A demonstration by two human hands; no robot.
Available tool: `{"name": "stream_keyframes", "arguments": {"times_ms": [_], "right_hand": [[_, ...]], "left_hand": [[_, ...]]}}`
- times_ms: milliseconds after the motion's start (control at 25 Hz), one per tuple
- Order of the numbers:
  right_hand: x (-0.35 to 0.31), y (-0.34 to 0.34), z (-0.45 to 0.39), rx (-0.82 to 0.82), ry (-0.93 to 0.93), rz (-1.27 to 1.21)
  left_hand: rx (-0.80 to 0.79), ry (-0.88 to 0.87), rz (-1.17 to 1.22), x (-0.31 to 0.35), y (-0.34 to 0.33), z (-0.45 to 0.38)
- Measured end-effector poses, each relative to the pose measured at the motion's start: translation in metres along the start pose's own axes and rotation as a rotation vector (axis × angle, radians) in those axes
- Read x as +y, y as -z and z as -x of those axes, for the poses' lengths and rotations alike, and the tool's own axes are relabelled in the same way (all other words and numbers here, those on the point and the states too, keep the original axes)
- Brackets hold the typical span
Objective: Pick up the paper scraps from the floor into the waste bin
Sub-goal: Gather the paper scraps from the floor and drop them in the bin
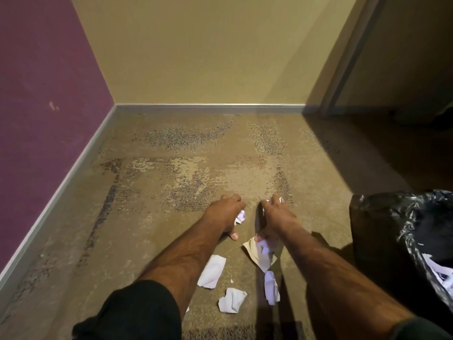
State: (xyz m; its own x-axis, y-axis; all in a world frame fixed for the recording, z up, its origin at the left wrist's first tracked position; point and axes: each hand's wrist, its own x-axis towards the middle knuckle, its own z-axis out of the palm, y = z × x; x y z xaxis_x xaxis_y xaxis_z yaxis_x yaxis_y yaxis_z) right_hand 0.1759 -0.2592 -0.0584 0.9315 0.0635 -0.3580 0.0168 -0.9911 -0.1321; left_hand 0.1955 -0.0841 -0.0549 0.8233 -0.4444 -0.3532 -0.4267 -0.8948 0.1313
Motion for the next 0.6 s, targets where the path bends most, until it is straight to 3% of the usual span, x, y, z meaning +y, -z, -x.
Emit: {"name": "stream_keyframes", "arguments": {"times_ms": [320, 600], "right_hand": [[-0.012, -0.028, 0.055, 0.121, 0.041, -0.094], [-0.03, -0.038, 0.106, 0.017, 0.097, -0.088]], "left_hand": [[0.093, -0.006, 0.043, 0.009, -0.021, 0.041], [0.056, 0.02, 0.053, 0.012, -0.031, 0.09]]}}
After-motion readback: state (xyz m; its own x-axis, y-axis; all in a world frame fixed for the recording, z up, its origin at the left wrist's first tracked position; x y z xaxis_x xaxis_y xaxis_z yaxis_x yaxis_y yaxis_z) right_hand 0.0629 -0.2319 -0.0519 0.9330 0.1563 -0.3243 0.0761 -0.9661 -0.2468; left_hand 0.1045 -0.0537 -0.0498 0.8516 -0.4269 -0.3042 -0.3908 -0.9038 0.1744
